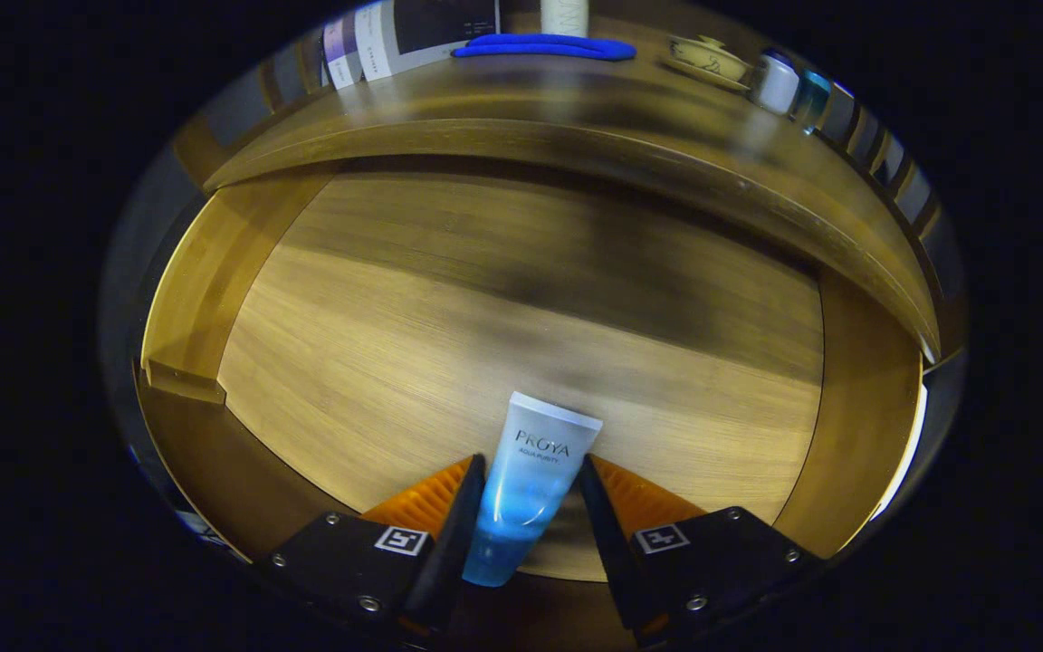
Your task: Pull open the drawer, take out the items inside it, and place them on the countertop above the cabinet.
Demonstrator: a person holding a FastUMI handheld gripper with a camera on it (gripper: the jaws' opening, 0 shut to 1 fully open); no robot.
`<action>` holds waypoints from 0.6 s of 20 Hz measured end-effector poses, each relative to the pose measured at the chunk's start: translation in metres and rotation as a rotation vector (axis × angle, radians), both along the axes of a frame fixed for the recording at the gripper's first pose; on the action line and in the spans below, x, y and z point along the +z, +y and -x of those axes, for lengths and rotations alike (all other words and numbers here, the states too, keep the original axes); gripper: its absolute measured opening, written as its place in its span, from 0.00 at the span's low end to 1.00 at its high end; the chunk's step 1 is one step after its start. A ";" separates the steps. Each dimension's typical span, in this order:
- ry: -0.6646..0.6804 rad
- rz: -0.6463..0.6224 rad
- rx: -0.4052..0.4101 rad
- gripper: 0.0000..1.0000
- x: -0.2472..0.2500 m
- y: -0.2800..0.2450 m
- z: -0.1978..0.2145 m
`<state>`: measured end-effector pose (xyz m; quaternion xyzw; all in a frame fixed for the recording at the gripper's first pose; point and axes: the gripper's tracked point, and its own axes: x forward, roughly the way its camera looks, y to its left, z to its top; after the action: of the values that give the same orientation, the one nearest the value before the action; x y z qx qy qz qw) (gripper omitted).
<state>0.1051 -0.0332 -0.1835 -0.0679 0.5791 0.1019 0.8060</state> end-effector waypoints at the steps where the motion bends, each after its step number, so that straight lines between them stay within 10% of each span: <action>1: -0.005 -0.002 0.004 0.65 0.000 0.001 0.001; 12: -0.259 -0.047 0.070 0.55 0.026 0.008 -0.027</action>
<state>0.1325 -0.0252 -0.1577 -0.0817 0.4648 0.1336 0.8715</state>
